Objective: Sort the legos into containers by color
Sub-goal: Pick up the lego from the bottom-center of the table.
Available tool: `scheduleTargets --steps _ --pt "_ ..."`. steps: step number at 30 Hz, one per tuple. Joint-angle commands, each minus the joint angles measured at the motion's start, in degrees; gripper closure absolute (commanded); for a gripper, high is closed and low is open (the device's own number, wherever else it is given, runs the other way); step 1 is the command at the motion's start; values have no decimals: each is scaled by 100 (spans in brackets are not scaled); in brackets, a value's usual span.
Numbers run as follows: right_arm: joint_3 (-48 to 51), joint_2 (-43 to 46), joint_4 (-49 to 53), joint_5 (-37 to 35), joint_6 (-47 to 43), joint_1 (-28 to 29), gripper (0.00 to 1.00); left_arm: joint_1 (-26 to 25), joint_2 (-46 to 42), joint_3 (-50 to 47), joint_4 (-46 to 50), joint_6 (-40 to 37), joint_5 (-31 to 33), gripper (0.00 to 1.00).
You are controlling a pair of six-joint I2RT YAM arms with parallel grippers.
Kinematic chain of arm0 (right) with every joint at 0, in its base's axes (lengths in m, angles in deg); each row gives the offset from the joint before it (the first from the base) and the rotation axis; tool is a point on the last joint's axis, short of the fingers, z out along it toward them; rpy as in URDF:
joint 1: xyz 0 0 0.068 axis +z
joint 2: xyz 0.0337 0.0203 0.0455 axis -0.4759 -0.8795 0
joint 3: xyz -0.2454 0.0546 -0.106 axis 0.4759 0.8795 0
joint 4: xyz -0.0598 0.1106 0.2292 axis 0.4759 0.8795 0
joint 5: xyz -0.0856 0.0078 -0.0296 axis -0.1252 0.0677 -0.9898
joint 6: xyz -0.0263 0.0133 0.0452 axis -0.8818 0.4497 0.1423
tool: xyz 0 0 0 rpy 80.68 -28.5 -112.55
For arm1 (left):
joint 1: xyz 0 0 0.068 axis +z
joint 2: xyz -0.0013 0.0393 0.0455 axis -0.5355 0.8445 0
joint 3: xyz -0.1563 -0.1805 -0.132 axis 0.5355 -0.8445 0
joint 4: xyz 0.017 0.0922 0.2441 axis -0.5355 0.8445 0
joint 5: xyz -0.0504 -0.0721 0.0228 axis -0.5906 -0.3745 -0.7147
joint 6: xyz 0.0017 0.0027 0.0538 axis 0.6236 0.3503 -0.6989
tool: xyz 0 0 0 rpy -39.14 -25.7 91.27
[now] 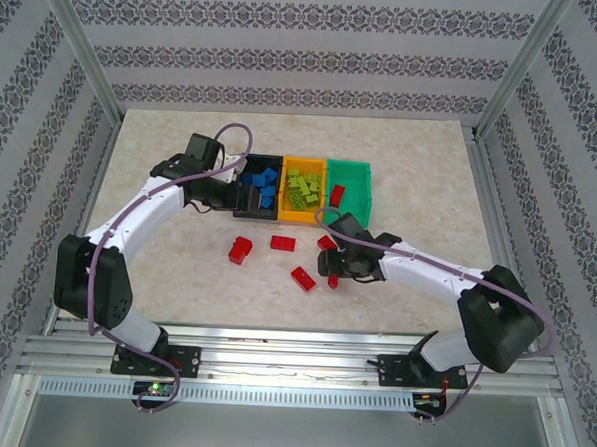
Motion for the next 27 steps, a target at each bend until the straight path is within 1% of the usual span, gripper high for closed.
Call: scheduleTargets --steps 1,6,9,11,17,20,27 --pt "50 -131 115 -255 218 86 45 64 28 -5 -26 -97 -93 38" --pt "-100 -419 125 -269 216 111 52 67 37 -5 -35 -93 -122 38" --pt "-121 -512 67 -242 220 116 60 64 28 -20 -43 -79 -123 38" --pt "-76 -514 -46 -227 263 116 65 70 34 -22 -46 -75 -109 38" --pt "-46 -389 -40 -297 258 133 74 65 93 -14 -43 -71 -124 38" --pt "-10 -174 -27 -371 227 95 74 68 99 -14 -43 -84 -113 38" --pt "-72 468 -393 -475 214 -5 74 64 205 30 13 -110 -148 38"
